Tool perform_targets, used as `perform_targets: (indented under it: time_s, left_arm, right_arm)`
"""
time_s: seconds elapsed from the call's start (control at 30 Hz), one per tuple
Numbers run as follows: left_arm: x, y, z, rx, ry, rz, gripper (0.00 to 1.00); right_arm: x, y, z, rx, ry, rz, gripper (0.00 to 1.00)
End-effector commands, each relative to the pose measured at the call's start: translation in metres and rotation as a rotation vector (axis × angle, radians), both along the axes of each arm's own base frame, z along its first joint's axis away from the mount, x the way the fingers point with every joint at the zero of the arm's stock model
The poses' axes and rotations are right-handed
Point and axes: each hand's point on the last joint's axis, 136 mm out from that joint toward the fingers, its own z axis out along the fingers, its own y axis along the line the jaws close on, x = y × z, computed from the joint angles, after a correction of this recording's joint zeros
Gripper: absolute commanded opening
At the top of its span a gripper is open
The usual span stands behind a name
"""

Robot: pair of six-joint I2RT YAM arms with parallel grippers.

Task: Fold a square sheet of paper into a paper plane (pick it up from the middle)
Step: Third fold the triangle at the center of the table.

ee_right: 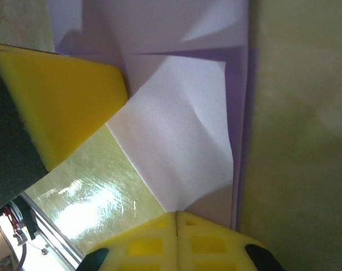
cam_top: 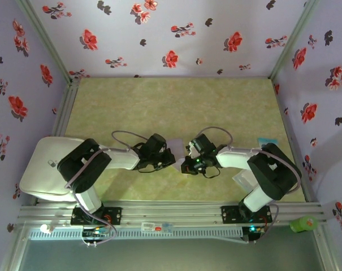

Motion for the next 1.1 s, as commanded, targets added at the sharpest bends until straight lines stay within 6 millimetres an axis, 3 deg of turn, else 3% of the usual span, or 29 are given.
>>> perform_targets:
  time_s: [0.0, 0.13, 0.4, 0.67, 0.8, 1.07]
  left_arm:
    - [-0.014, 0.027, -0.029, 0.107, 0.061, 0.029, 0.07]
    - [-0.015, 0.024, -0.029, 0.105, 0.060, 0.011, 0.06]
    - [-0.013, 0.020, -0.027, 0.093, 0.061, 0.006, 0.05]
    - [-0.015, 0.024, -0.029, 0.099, 0.066, 0.021, 0.05]
    - [-0.014, 0.026, -0.030, 0.103, 0.071, 0.025, 0.04]
    - [-0.016, 0.032, -0.034, 0.123, 0.084, 0.041, 0.02]
  right_arm:
    - [0.003, 0.009, 0.021, 0.045, -0.004, -0.005, 0.08]
    - [0.011, 0.025, 0.028, 0.093, -0.014, -0.004, 0.09]
    - [0.020, 0.038, 0.006, 0.091, 0.023, -0.043, 0.09]
    - [0.000, 0.013, -0.023, 0.010, 0.071, -0.063, 0.10]
    - [-0.007, 0.005, -0.025, 0.000, 0.073, -0.058, 0.10]
    - [-0.012, -0.003, -0.012, 0.008, 0.045, -0.048, 0.12]
